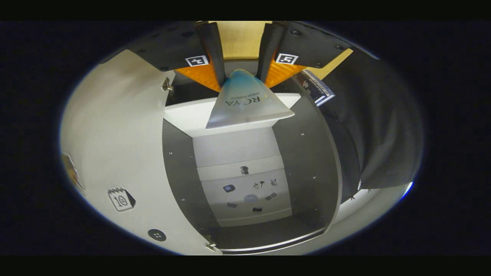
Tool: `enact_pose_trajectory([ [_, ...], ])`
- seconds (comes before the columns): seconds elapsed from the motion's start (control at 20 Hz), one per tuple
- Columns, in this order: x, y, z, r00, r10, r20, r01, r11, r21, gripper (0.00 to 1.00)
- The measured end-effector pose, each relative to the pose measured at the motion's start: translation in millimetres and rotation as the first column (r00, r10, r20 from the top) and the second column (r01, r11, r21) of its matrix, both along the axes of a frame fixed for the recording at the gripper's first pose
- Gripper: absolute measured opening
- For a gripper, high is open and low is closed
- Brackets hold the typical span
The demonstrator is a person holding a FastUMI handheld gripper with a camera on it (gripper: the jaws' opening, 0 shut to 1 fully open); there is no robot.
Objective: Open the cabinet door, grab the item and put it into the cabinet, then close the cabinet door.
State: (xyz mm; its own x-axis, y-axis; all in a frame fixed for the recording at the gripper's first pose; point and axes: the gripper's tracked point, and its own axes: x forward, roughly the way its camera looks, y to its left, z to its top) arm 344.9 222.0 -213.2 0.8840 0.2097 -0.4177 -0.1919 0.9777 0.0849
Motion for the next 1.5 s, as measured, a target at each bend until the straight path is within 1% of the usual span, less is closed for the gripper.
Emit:
enact_pose_trajectory([
  [0.1, 32, -7, 8, 0.999, -0.033, -0.01, 0.032, 0.998, -0.059, 0.5],
  [0.15, 46, -6, 8, 0.999, -0.042, -0.028, 0.04, 0.997, -0.07, 0.5],
  [0.3, 93, 6, -8, 0.993, -0.052, -0.108, 0.046, 0.997, -0.056, 0.5],
  [0.45, 124, 9, -31, 0.982, -0.071, -0.174, 0.053, 0.993, -0.106, 0.5],
  [0.6, 134, 16, -50, 0.974, -0.064, -0.219, 0.036, 0.991, -0.13, 0.5],
  [0.8, 136, 22, -65, 0.962, -0.052, -0.269, 0.019, 0.992, -0.125, 0.5],
  [0.9, 139, 23, -65, 0.965, -0.053, -0.257, 0.021, 0.992, -0.124, 0.5],
  [1.0, 140, 23, -63, 0.969, -0.052, -0.243, 0.022, 0.992, -0.125, 0.52],
  [1.1, 140, 23, -58, 0.972, -0.05, -0.229, 0.022, 0.992, -0.122, 0.56],
  [1.15, 138, 22, -55, 0.973, -0.047, -0.225, 0.02, 0.992, -0.121, 0.67],
  [1.2, 136, 22, -51, 0.975, -0.044, -0.218, 0.018, 0.993, -0.117, 0.71],
  [1.35, 125, 22, -33, 0.983, -0.029, -0.182, 0.009, 0.994, -0.112, 0.88],
  [1.5, 105, 25, -6, 0.991, -0.001, -0.136, -0.014, 0.994, -0.106, 0.89],
])
